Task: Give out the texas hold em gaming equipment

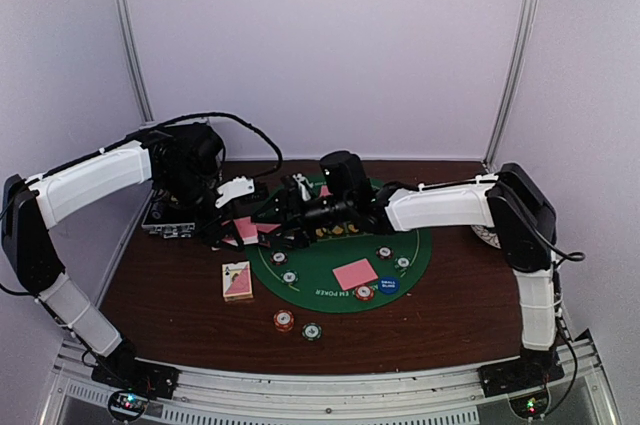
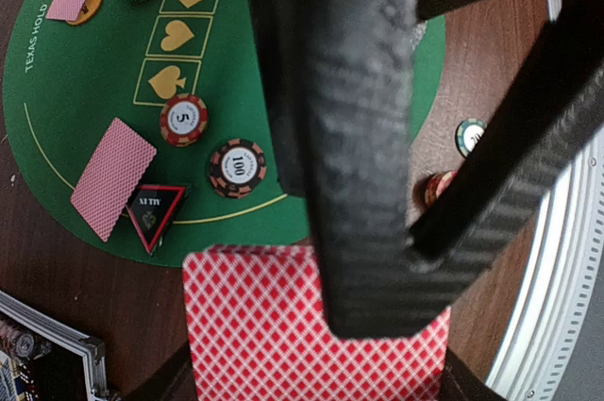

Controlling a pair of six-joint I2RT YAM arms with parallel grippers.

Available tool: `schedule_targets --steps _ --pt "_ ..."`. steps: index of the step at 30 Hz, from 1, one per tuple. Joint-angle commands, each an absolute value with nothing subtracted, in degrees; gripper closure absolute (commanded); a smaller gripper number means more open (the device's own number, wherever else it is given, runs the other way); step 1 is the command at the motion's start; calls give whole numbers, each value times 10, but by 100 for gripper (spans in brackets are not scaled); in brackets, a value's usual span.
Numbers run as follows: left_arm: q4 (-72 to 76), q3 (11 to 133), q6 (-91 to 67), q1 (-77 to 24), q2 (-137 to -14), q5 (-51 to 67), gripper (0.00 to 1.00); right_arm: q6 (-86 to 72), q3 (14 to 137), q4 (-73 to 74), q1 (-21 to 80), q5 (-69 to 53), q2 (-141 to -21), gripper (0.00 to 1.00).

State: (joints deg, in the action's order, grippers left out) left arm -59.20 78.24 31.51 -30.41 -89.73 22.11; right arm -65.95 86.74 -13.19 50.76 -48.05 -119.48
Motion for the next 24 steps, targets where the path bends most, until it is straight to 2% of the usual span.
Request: schedule_targets --steps 1,15,24 --pt "-579 801 309 -301 -898 237 87 -687 892 -184 514 -491 -1220 26" --pt "-579 802 311 -302 -900 236 87 -738 971 -228 534 -502 -1300 26" --pt "-579 798 314 -301 -895 233 88 -730 944 -213 523 -515 -1300 35"
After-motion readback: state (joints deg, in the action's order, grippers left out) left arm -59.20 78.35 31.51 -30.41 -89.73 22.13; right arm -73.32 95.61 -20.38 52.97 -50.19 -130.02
